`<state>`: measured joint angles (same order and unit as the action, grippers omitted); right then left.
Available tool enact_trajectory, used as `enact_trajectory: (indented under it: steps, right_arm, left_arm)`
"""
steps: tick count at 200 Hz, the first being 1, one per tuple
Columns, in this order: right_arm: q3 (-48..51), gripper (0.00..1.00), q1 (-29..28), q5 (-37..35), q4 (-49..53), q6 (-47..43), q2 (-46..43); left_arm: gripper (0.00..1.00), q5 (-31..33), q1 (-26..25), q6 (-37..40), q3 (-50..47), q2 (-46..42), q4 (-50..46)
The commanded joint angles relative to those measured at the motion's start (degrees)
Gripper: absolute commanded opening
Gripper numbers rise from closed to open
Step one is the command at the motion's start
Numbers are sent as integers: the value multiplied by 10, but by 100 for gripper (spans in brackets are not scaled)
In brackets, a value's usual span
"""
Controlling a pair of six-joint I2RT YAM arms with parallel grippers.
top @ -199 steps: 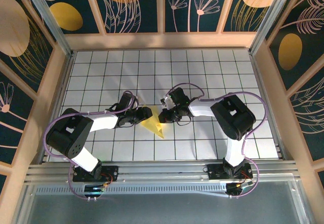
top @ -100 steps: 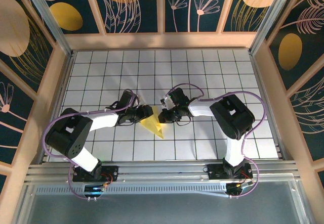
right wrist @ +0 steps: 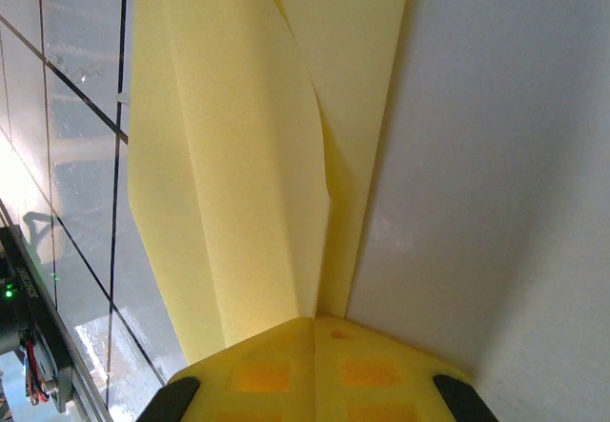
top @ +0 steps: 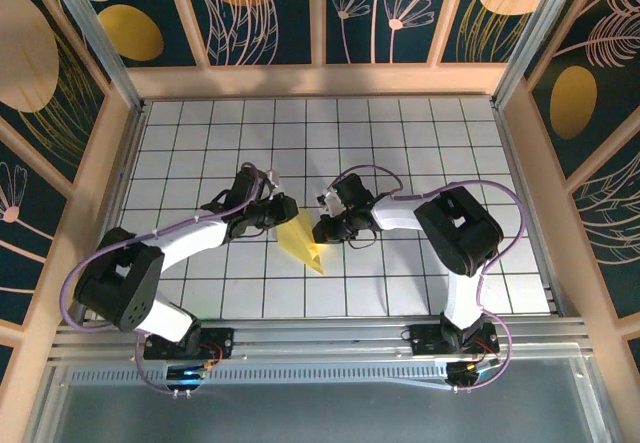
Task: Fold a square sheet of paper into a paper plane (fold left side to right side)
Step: Fourth fold the wing at the center of the table.
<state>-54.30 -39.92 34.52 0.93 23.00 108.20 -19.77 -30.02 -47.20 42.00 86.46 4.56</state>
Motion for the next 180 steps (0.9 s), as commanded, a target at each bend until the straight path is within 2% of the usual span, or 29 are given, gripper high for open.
enact_trajectory:
  steps: [1,55,180]
  right_arm:
    - [6,0,-11,-67,53,-2,35]
    - [0,0,-14,-75,65,-4,40]
    - [-11,0,-15,-89,93,-17,41]
  left_arm:
    - [11,-43,-3,0,-12,31,30]
    - [8,-57,-5,11,-14,83,45]
    - [4,2,-4,22,-34,108,11]
